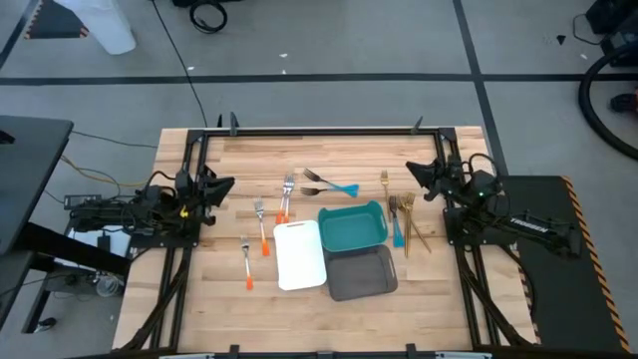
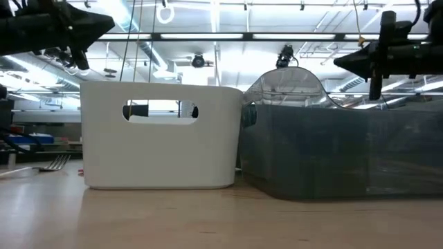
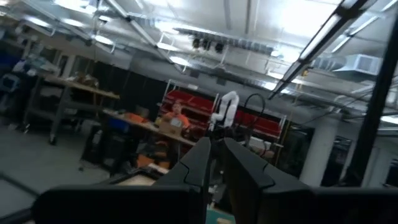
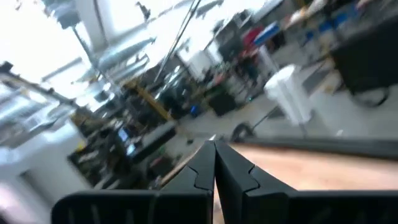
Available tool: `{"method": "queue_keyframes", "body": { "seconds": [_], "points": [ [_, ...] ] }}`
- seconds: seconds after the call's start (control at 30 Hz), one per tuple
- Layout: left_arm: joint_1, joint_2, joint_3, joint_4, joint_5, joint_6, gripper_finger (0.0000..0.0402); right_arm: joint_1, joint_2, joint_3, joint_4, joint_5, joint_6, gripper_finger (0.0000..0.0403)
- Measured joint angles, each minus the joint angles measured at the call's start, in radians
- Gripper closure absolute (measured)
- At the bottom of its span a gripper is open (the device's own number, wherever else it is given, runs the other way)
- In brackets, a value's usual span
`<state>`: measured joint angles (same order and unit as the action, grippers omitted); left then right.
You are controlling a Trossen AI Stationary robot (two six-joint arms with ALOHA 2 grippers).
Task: Sort silverware by color (type)
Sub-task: Put the gold fork into the black bin
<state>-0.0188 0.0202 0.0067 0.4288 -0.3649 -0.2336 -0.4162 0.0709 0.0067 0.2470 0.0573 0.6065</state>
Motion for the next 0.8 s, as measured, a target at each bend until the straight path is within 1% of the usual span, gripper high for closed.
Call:
{"method": "queue_keyframes", "body": {
  "seconds": [0.1, 0.17, 0.27, 0.33, 0.37, 0.43, 0.47, 0.53, 0.67, 0.8],
  "points": [
    [0.001, 0.025, 0.005, -0.013, -0.05, -0.022, 0.0351, 0.021, 0.066, 0.0, 0.01, 0.008, 0.034, 0.039],
    [0.001, 0.052, 0.029, -0.067, -0.094, -0.023, 0.0351, 0.038, 0.11, 0.0, 0.039, 0.008, 0.051, 0.039],
    [0.001, 0.086, 0.077, -0.099, -0.158, -0.034, 0.0351, 0.067, 0.163, 0.0, 0.082, -0.032, 0.102, 0.0386],
    [0.001, 0.111, 0.101, -0.122, -0.176, -0.041, 0.0351, 0.086, 0.193, 0.0, 0.112, -0.04, 0.141, 0.0386],
    [0.001, 0.125, 0.114, -0.136, -0.177, -0.041, 0.0351, 0.096, 0.209, 0.0, 0.142, -0.056, 0.154, 0.0386],
    [0.001, 0.155, 0.14, -0.141, -0.177, -0.037, 0.0351, 0.114, 0.243, 0.023, 0.156, -0.128, 0.136, 0.0387],
    [0.001, 0.171, 0.149, -0.144, -0.178, -0.035, 0.0351, 0.123, 0.261, 0.053, 0.122, -0.163, 0.12, 0.0387],
    [0.001, 0.208, 0.152, -0.148, -0.179, -0.037, 0.0351, 0.146, 0.301, 0.123, -0.007, -0.167, 0.095, 0.0389],
    [0.001, 0.269, 0.157, -0.145, -0.217, -0.043, 0.0351, 0.207, 0.407, 0.277, -0.331, -0.04, 0.065, 0.039],
    [0.001, 0.301, 0.158, -0.132, -0.243, -0.044, 0.0351, 0.276, 0.518, 0.416, -0.559, 0.094, 0.076, 0.0391]
  ]
}}
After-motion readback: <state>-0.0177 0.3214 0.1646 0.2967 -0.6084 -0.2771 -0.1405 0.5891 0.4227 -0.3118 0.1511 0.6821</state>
